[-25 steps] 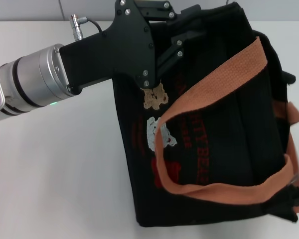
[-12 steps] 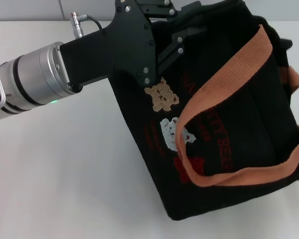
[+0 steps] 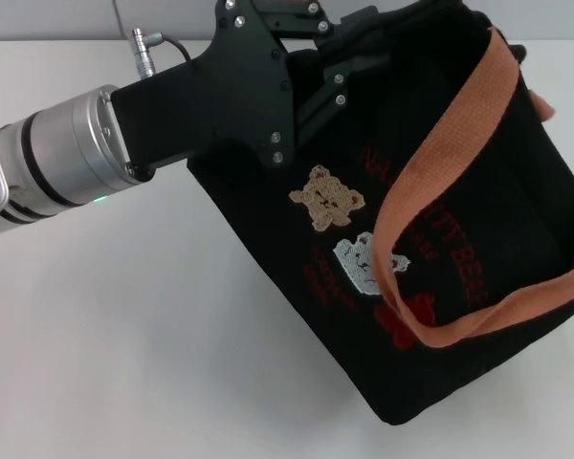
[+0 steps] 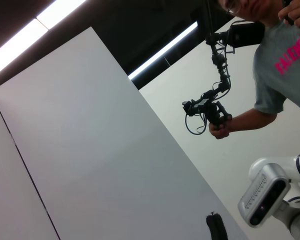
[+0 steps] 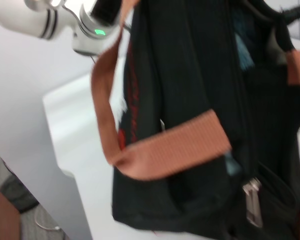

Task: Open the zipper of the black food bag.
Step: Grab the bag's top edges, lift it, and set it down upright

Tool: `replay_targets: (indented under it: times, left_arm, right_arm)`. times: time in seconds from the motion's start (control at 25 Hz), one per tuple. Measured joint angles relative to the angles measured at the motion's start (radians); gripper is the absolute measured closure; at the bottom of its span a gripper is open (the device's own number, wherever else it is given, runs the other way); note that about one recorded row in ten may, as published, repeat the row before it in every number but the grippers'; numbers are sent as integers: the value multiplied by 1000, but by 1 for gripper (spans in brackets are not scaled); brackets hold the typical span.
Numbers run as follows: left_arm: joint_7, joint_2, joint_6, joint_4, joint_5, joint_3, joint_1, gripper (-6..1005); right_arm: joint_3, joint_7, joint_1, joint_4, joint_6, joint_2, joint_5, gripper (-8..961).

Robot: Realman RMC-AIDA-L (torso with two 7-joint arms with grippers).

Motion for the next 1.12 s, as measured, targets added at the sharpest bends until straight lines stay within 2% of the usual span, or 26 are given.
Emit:
replay_targets:
  times: [0.12,0.32,0.44,0.64,0.76,0.84,0.96,1.12]
  left_arm:
    - [0,0,0,0,0,0,0,847]
    - [0,0,0,-1,0,0,0,847]
    - [0,0,0,-1,0,0,-2,847]
    - [0,0,2,-1,0,1,-5,846]
    - [0,0,3,0,0,1,-5,846]
    - [0,0,4,-1,0,1,-5,846]
    - [0,0,4,-2,-4,1,-1,846]
    - [2,0,-8,-20,-18,-1,13,846]
  right_arm:
    - [39,-44,-5,8,20,3,-50,487]
    - [62,-75,-5,53,54,1,-69,462]
    - [47,-97,-3,58,98,27,-93,461]
    - [42,-167,30,78,193,97,-148,471]
    - [36,-210,63,135,264,129,-155,477]
    - [15,-232,81,182,332,137,-153,481]
    - [-32,-251,105,254,442,139,-141,518]
    - [-45,-325,121,341,562,138,-11,589]
